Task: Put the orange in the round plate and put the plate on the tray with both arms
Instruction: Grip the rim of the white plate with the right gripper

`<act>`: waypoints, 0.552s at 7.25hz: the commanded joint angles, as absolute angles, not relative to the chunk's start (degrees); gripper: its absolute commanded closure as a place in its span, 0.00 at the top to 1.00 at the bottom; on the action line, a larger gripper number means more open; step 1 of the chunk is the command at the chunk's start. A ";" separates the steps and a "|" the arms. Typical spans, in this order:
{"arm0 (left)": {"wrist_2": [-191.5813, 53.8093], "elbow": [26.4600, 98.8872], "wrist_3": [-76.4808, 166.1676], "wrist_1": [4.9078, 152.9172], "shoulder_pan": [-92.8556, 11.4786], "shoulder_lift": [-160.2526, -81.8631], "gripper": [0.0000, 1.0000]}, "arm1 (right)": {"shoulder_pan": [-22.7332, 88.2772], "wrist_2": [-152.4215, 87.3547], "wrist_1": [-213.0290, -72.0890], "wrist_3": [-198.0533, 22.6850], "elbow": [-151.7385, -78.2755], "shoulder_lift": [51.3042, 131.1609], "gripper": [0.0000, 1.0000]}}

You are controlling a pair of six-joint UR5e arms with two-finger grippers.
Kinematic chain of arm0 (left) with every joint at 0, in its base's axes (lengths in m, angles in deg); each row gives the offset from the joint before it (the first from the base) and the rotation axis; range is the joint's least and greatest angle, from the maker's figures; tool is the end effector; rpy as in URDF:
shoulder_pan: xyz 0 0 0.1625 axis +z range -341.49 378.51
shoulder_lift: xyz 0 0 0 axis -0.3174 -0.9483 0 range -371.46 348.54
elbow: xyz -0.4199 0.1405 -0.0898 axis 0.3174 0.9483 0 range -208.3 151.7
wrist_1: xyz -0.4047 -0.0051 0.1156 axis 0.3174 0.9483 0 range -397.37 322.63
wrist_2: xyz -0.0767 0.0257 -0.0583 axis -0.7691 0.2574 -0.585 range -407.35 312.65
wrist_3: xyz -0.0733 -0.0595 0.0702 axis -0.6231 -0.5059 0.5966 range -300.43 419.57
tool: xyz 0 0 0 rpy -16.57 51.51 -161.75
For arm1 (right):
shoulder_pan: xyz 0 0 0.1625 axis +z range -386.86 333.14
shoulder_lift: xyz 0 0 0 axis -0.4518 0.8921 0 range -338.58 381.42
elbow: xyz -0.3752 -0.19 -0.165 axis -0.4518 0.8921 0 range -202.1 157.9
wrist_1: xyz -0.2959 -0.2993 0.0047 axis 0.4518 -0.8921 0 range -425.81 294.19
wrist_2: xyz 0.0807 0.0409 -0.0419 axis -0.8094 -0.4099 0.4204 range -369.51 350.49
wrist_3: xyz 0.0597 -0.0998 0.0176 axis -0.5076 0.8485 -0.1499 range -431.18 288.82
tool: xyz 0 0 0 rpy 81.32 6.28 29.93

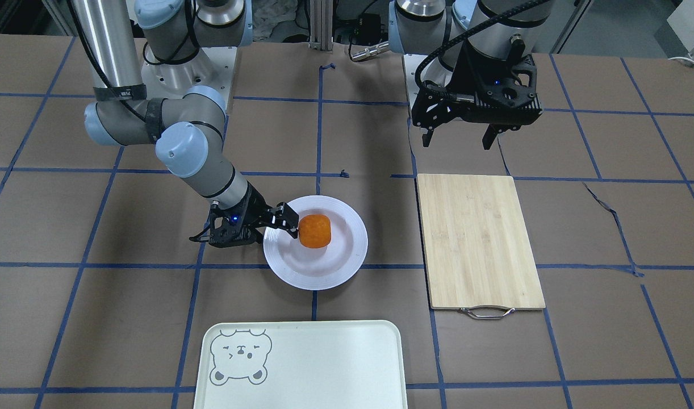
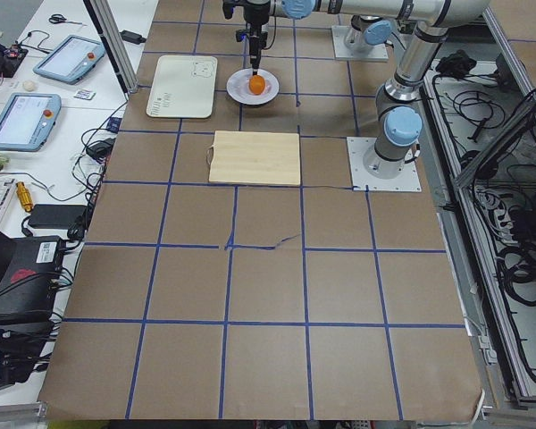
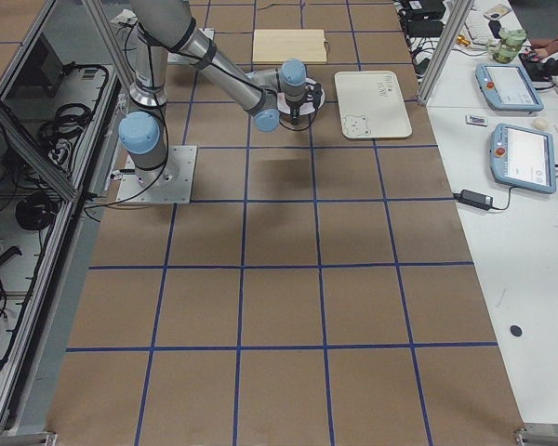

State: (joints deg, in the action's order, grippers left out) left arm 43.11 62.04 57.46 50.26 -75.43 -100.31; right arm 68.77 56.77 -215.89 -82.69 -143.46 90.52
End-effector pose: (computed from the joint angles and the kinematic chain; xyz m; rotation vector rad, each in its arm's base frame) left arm -0.1661 -0.4860 0.5080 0.0494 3.1349 -0.0881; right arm 0.2307 -0.4987 0.1757 0.1000 2.7093 -0.0981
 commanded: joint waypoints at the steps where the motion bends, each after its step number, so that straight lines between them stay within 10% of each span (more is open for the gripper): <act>1: 43.00 62.14 57.46 50.26 -75.45 -100.15 1.00 | 69.29 57.28 -215.84 -83.93 -143.39 90.33 0.79; 4: 43.09 62.14 57.55 50.26 -75.45 -100.15 1.00 | 69.29 57.72 -215.75 -84.02 -143.39 90.33 0.55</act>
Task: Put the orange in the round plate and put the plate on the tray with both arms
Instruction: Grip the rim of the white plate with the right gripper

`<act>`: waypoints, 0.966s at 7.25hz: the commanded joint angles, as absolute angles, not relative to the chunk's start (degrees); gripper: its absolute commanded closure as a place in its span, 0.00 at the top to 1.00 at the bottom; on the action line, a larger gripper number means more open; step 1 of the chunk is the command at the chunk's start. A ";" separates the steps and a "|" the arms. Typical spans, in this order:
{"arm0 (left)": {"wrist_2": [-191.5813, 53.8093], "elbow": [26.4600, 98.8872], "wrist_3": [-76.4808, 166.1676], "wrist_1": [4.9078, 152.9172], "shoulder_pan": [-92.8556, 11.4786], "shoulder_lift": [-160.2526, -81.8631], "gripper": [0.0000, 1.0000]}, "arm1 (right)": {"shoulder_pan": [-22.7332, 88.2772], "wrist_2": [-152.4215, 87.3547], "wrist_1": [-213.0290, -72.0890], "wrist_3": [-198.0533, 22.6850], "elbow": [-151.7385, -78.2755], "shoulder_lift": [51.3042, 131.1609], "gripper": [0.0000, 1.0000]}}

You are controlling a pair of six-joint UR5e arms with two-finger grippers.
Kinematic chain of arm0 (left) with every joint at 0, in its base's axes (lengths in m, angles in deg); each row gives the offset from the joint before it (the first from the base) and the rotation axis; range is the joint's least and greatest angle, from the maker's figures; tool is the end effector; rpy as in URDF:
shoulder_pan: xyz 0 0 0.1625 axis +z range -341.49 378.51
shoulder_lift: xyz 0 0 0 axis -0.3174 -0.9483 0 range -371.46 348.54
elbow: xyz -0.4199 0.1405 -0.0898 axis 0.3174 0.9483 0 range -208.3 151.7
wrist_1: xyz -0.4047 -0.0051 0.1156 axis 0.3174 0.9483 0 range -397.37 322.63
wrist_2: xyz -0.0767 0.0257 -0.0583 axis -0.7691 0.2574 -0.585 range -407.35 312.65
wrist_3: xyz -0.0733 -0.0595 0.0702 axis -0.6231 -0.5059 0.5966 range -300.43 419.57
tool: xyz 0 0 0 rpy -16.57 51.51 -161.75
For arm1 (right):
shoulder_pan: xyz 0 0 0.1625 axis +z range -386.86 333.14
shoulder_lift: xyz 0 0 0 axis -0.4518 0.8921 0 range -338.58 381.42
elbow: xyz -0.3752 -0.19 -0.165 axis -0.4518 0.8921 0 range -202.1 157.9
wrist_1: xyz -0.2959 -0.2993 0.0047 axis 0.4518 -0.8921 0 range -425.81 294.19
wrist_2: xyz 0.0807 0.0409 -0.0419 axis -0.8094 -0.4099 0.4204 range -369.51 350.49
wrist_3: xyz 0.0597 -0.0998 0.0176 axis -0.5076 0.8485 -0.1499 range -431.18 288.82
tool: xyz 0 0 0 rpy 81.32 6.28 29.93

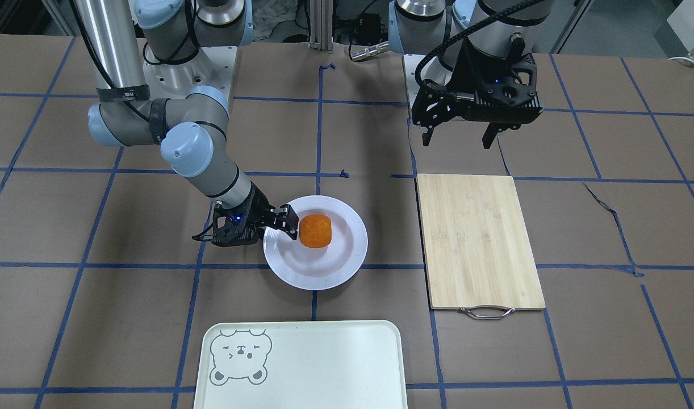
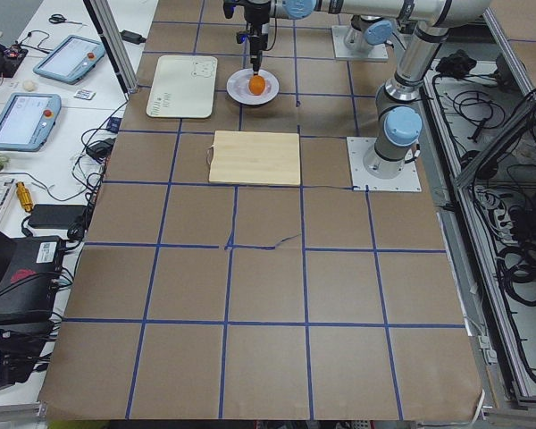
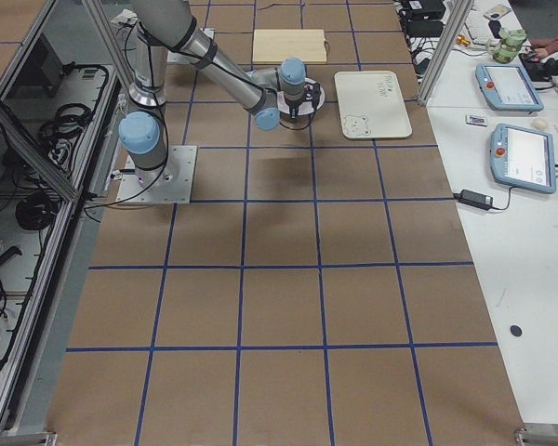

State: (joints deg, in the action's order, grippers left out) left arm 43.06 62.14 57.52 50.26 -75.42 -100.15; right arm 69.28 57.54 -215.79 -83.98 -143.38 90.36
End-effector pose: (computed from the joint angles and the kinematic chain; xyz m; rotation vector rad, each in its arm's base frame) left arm -0.1660 -0.4848 0.5085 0.0508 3.1357 -0.0897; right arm 0.2337 -0.4973 0.1739 0.1212 2.7214 -0.0881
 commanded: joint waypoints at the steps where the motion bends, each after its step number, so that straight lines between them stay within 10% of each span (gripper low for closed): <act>1: 43.09 62.23 57.55 50.26 -75.45 -100.15 1.00 | 69.29 57.99 -215.75 -84.10 -143.30 90.33 0.48; 7: 43.00 62.14 57.64 50.35 -74.74 -99.97 1.00 | 69.38 57.90 -215.58 -86.39 -142.77 90.51 0.13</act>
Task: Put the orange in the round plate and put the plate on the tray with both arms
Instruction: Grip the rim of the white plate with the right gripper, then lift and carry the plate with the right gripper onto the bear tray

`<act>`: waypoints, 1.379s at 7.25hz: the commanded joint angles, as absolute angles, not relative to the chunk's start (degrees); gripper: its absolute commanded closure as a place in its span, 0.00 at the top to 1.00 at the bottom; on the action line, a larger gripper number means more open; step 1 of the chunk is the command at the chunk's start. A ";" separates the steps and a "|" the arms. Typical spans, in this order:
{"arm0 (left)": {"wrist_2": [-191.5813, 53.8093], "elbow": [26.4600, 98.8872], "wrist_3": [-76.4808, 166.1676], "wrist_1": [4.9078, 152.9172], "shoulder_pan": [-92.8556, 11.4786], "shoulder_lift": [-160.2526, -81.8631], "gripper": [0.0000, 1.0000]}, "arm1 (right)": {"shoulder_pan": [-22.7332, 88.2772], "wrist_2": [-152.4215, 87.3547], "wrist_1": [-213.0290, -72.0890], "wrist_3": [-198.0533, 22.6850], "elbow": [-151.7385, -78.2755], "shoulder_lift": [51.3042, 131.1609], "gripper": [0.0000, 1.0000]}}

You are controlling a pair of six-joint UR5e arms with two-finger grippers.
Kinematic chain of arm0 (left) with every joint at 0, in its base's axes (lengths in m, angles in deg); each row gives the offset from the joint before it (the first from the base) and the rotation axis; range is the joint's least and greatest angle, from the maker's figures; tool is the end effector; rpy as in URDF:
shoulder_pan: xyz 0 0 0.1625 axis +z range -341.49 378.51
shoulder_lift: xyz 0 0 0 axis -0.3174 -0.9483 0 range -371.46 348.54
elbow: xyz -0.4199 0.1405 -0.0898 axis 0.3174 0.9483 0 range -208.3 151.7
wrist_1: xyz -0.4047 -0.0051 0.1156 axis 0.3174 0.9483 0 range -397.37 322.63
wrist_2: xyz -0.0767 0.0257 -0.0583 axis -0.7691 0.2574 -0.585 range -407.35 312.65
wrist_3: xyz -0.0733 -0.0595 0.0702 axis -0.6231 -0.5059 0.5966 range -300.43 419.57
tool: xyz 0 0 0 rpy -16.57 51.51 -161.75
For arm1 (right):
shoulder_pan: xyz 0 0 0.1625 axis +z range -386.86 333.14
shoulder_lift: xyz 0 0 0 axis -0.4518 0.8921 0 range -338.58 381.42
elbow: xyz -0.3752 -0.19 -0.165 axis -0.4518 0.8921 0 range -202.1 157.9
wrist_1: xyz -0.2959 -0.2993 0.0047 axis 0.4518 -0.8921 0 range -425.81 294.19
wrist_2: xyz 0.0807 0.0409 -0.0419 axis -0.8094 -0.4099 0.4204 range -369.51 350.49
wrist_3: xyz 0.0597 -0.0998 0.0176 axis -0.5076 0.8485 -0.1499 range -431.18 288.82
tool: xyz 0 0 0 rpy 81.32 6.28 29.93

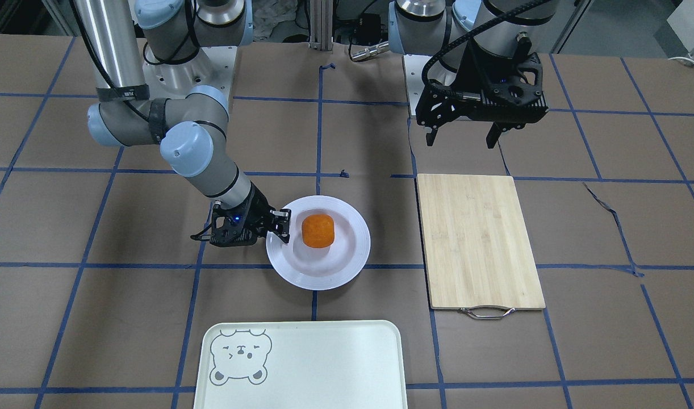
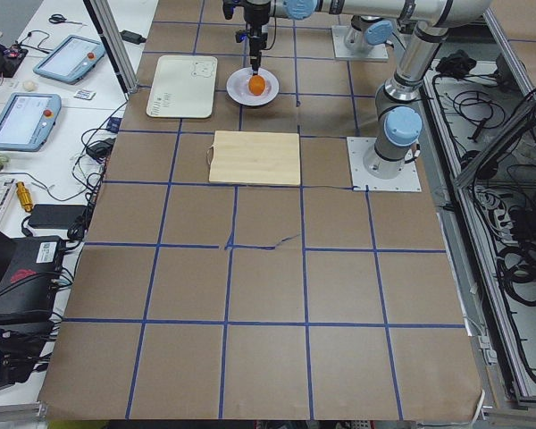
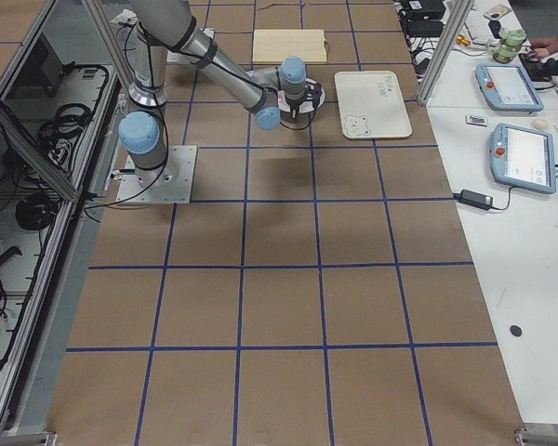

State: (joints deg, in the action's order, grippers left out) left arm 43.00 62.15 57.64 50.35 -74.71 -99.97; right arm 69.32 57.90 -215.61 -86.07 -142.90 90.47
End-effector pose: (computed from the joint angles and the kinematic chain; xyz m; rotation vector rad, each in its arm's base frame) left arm -0.1600 -0.4856 0.5098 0.0347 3.1366 -0.0918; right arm 0.2337 -0.5004 0.1773 0.1687 2.7226 -0.0888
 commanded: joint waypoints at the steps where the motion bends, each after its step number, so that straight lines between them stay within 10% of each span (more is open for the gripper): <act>1: 43.00 62.14 57.55 50.26 -74.74 -99.97 1.00 | 69.47 57.90 -215.58 -86.48 -142.69 90.85 0.09; 10: 43.00 62.14 57.55 50.26 -74.66 -99.97 1.00 | 67.45 56.07 -209.26 -91.92 -130.83 90.86 0.00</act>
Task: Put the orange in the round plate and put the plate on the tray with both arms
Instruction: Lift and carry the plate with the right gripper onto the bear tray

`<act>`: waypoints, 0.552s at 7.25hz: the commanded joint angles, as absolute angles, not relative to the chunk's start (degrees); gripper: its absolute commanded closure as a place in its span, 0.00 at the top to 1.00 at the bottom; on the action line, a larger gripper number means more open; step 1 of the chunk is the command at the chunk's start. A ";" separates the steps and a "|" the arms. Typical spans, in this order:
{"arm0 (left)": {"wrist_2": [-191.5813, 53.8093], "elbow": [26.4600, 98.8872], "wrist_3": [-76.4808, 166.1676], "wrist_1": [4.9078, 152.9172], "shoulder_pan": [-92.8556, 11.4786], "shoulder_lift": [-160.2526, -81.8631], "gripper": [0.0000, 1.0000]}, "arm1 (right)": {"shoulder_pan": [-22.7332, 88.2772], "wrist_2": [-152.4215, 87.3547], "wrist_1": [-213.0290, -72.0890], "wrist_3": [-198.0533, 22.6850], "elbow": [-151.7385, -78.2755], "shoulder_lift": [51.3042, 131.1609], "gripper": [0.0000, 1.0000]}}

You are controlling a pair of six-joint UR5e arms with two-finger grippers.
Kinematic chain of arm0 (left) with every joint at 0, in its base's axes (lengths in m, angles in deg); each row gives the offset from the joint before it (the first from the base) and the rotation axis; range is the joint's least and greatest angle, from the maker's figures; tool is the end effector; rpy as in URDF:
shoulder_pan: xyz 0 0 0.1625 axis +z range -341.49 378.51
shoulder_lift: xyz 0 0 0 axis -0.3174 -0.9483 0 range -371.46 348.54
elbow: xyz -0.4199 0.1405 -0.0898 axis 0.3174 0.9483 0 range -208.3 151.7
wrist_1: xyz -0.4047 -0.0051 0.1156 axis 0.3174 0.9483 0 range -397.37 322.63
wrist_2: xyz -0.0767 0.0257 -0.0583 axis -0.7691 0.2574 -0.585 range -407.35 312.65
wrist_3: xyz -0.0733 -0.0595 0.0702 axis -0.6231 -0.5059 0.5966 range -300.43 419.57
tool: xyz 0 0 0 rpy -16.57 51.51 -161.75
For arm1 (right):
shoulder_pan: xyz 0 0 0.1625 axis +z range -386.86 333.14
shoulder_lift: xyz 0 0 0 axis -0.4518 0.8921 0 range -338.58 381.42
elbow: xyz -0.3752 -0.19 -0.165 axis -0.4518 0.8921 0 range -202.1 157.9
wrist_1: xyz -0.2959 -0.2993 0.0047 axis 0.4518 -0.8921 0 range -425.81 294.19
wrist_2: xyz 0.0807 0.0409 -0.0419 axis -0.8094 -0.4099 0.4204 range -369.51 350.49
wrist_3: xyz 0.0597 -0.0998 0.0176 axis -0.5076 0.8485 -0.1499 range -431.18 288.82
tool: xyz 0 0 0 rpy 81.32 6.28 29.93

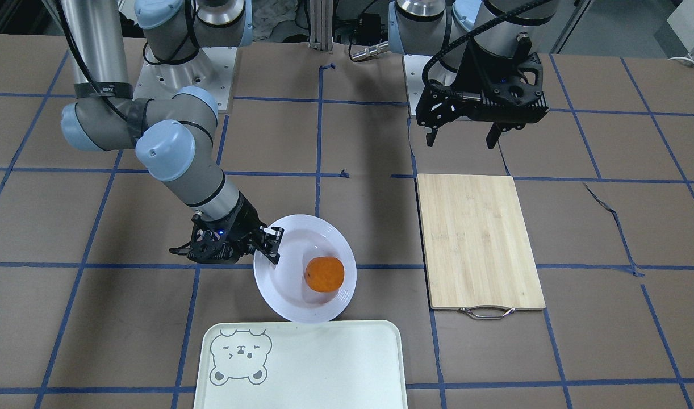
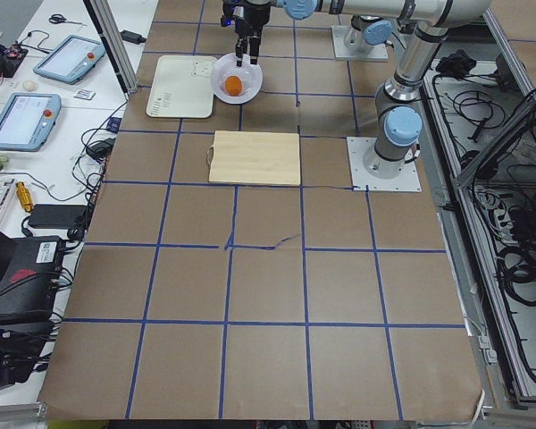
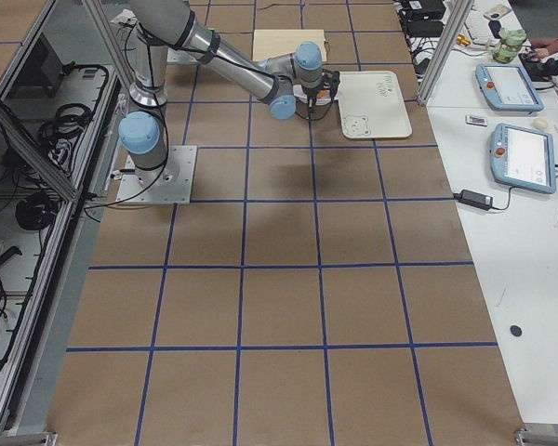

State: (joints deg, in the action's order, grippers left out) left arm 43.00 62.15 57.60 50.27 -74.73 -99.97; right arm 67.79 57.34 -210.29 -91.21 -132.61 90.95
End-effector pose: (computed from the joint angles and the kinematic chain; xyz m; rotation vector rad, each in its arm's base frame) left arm -0.1602 -0.4857 0.5099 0.0342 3.1366 -0.0940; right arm 0.2261 -0.5651 0.2420 0.2954 2.6763 -0.1931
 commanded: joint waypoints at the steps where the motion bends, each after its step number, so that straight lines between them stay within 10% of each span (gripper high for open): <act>1: 43.00 62.14 57.55 50.26 -74.66 -99.97 1.00 | 66.49 54.05 -209.25 -92.53 -130.39 90.77 0.00; 4: 43.09 62.14 57.64 50.26 -74.66 -99.97 1.00 | 63.06 48.94 -208.99 -94.91 -121.03 85.71 0.00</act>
State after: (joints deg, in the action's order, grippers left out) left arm 43.07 62.14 57.63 50.26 -74.66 -99.97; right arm 64.07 49.88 -209.22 -94.63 -126.13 89.07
